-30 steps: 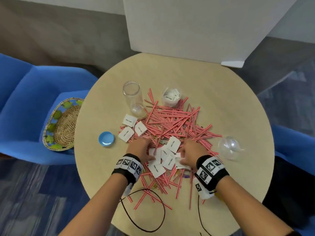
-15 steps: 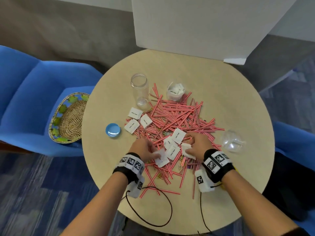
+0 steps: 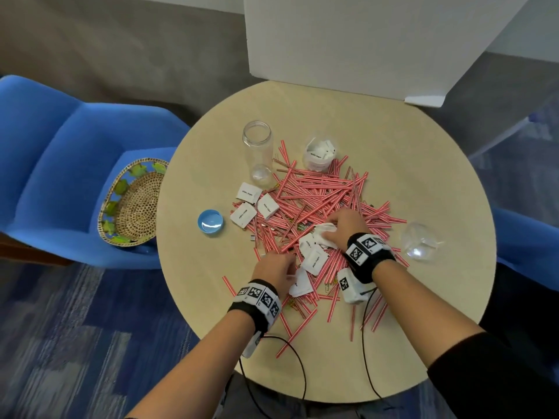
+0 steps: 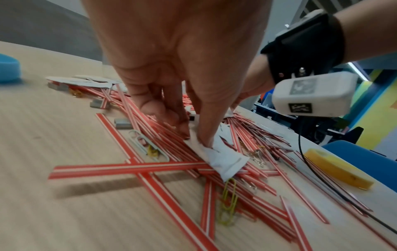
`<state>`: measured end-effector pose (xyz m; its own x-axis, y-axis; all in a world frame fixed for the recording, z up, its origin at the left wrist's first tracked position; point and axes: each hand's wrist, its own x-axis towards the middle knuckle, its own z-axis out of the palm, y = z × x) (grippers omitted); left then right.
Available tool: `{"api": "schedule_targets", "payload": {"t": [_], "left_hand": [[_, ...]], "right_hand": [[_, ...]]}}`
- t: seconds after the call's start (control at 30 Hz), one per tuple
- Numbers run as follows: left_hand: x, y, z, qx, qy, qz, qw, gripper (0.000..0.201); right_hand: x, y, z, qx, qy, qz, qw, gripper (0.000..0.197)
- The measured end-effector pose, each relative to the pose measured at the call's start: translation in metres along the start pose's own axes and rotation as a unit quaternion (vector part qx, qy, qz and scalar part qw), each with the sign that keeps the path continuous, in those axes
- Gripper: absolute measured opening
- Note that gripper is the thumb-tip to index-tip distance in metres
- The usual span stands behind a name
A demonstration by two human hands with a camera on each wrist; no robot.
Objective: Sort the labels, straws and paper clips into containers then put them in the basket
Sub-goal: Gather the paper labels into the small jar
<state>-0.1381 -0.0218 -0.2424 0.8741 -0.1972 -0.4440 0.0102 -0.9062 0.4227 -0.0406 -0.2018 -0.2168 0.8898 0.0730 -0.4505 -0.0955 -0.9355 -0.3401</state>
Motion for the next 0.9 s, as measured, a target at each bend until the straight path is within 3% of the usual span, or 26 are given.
{"api": "schedule_targets", "payload": {"t": [0.17,0.4,0.67,0.8,0.9], "left_hand": [[-0.001,0.01,-0.002,0.033,-0.015,0.023,0.999,0.008],[-0.002,0.014,0.0,0.039,-0.046,0.019,0.998,0.052],[-0.004,0.017,0.009,-0.057,-0.008,-0.002,0.998,0.054],[-0.002,0.016,-0.005,-0.09,-0.018,-0.011,0.996,0.022],[0.001,0.011,-0.027,-0.1,-0.013,-0.007,0.995,0.018]], "right_hand": [[0.005,-0.002,0.0,-0.017,-0.007,0.01,1.0,0.018],[0.005,0.005,0.006,-0.032,0.023,-0.005,0.999,0.023],[0.008,0.01,0.006,0.0,0.016,-0.015,1.0,0.019],[0.006,0.018,-0.003,0.028,0.005,-0.024,0.999,0.017],[0.005,0.028,-0.02,0.08,-0.001,-0.009,0.997,0.021]]}}
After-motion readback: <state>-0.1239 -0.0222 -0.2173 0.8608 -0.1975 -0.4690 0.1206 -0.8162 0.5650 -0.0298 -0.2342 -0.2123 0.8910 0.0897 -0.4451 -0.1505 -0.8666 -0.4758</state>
